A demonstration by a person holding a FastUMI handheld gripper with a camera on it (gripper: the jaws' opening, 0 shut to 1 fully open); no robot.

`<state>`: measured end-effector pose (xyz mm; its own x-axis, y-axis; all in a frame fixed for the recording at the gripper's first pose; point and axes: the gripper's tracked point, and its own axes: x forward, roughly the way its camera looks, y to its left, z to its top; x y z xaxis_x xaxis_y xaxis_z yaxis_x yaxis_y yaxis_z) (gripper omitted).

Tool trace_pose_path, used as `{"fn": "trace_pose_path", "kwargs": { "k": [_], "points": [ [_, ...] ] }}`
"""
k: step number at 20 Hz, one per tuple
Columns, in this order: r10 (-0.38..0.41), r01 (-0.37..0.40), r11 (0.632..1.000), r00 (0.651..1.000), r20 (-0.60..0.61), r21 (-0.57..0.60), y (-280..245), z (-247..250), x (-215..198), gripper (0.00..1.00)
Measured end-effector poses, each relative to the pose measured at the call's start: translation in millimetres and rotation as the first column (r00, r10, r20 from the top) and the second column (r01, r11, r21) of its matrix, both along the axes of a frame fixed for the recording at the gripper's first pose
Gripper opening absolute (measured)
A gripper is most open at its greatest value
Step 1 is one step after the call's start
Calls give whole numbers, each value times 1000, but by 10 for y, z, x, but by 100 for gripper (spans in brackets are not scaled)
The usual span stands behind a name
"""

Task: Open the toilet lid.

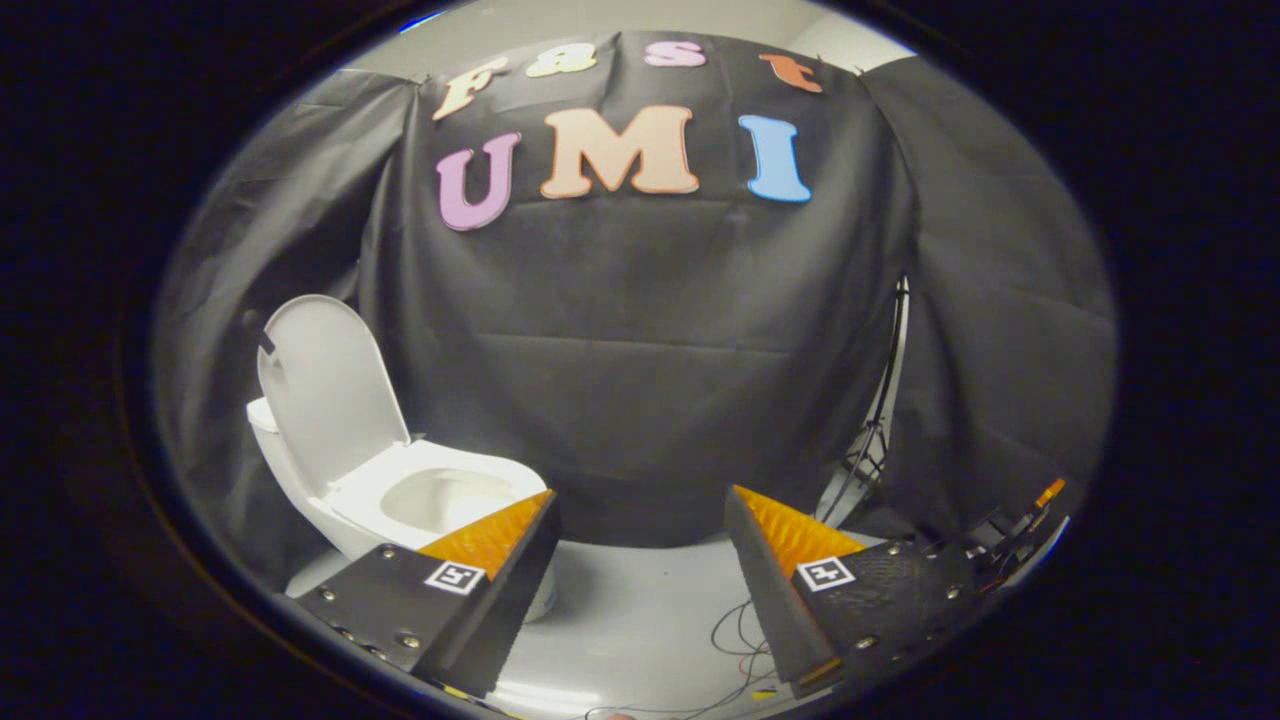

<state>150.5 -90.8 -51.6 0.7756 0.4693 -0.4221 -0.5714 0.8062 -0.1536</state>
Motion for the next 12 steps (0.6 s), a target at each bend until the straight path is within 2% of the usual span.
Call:
{"fn": "trace_pose_path", "kwargs": {
  "k": [4,8,12],
  "points": [
    [24,-23,996,1000,-14,92,-21,110,-117,97],
    [51,-47,997,996,-73,53,-157,15,-352,97],
    [68,-68,994,998,-6,84,-194,226,-451,97]
  ]
}}
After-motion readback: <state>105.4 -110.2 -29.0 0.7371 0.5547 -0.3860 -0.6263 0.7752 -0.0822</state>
